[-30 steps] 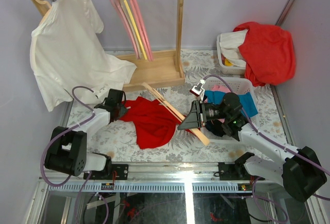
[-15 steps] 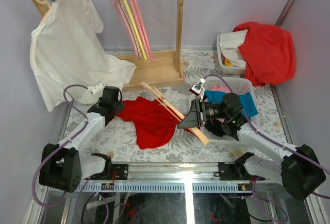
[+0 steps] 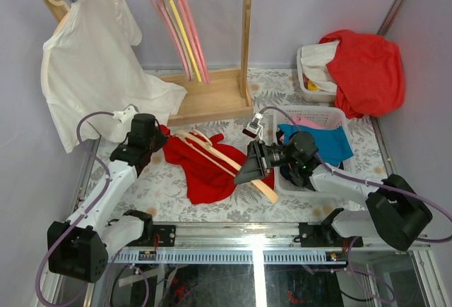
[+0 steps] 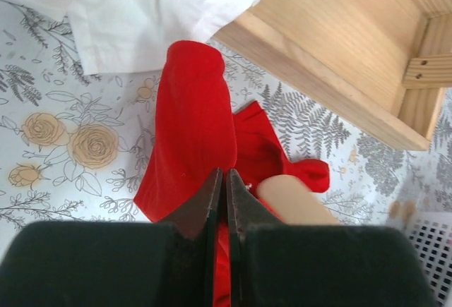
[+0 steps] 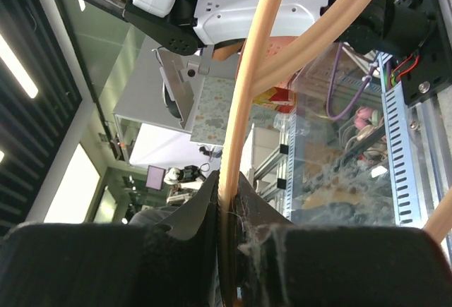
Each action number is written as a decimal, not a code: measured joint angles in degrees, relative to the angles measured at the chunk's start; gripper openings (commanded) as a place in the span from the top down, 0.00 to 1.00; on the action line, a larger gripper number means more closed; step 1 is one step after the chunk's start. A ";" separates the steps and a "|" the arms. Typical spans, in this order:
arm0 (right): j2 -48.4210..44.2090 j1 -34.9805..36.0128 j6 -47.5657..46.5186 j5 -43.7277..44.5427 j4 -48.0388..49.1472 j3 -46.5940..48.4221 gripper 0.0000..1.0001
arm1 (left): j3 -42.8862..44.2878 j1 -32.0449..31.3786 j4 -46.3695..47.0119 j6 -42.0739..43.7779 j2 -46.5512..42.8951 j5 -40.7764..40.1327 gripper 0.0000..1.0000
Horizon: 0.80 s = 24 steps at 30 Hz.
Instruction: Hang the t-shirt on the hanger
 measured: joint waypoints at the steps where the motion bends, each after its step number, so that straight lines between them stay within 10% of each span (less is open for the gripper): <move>1: 0.96 0.39 0.66 0.00 0.81 0.02 1.00 | 0.35 -0.02 -0.11 0.22 -0.33 0.42 1.00; 24: 14.12 4.11 7.74 7.08 19.76 0.24 1.00 | 8.46 -5.44 -1.46 1.53 -6.86 9.86 1.00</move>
